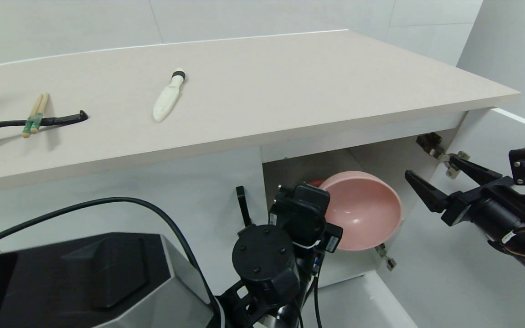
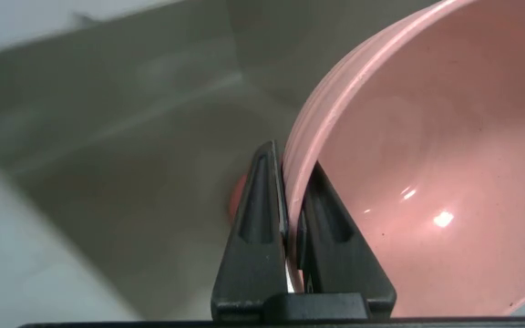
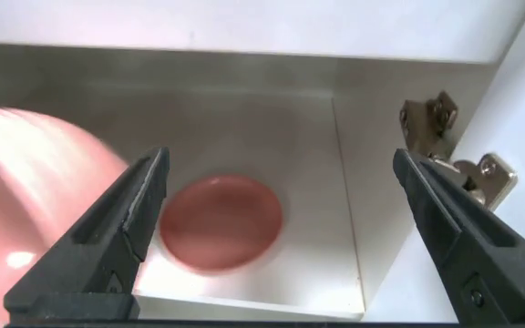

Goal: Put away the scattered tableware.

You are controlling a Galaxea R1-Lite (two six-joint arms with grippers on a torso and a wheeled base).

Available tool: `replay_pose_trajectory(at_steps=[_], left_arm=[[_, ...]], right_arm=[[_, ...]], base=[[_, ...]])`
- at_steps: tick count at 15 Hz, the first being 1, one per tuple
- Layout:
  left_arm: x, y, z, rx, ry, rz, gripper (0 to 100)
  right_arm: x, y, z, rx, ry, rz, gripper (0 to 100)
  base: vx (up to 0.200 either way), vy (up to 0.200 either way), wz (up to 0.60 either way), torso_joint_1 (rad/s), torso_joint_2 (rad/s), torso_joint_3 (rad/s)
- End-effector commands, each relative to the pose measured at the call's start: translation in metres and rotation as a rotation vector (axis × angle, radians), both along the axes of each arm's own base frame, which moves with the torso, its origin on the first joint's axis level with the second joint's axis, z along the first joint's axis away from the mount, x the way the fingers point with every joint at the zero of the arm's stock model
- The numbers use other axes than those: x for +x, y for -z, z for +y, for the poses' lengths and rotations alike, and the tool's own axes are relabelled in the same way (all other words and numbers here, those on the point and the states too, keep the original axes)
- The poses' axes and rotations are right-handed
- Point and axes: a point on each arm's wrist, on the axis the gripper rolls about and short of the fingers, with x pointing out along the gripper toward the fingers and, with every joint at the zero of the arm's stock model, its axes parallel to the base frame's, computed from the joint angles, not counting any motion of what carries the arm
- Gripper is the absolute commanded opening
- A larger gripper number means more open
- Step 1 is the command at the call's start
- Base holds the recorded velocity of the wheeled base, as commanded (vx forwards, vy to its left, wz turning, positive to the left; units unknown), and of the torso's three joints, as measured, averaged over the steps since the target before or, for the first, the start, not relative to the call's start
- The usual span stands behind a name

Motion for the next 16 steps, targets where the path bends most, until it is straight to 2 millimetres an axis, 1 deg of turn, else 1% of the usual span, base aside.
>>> replay_pose_trajectory(at_steps=[1,2,5,6,8,10,11,13,14,16], left_arm=[[0.006,0.008,-0.006,0.006,-0.005,0.004,0],[0.014,0.006,-0.007,-0.017,-0.029,-0.006,0],[0.027,0.006,-0.004,-0.045,-0.104,-0.005,0],[0.028,0.005,-0.004,-0.049,-0.107,-0.007,0],[0.029,0.001,-0.006,-0.071,-0.107,-0.015,0],[0.028,0.000,-0.007,-0.081,-0.102,-0.013,0],[0.025,0.000,-0.009,-0.087,-0.092,-0.011,0],[0.017,0.000,-0.016,-0.094,-0.065,-0.009,0],[0.010,0.000,-0.021,-0.095,-0.048,-0.007,0],[0.007,-0.001,-0.026,-0.103,-0.035,-0.011,0]], right_arm=[[-0.002,-0.002,0.000,0.003,-0.003,-0.011,100],[-0.006,-0.005,0.005,0.007,-0.028,-0.022,100],[-0.019,-0.014,0.014,0.022,-0.089,-0.062,100],[-0.020,-0.014,0.017,0.023,-0.106,-0.062,100],[-0.023,-0.006,0.022,0.009,-0.132,-0.025,100],[-0.018,0.004,0.024,-0.008,-0.130,0.018,100],[-0.013,0.010,0.024,-0.016,-0.120,0.045,100],[0.001,0.026,0.018,-0.035,-0.068,0.110,100],[0.004,0.029,0.017,-0.037,-0.063,0.125,100],[0.006,0.029,0.018,-0.033,-0.062,0.124,100]], base=[[0.000,0.000,0.00,0.000,0.00,0.000],[0.000,0.000,0.00,0.000,0.00,0.000],[0.000,0.000,0.00,0.000,0.00,0.000],[0.000,0.000,0.00,0.000,0.00,0.000],[0.000,0.000,0.00,0.000,0.00,0.000],[0.000,0.000,0.00,0.000,0.00,0.000],[0.000,0.000,0.00,0.000,0.00,0.000],[0.000,0.000,0.00,0.000,0.00,0.000],[0.000,0.000,0.00,0.000,0.00,0.000],[0.000,0.000,0.00,0.000,0.00,0.000]])
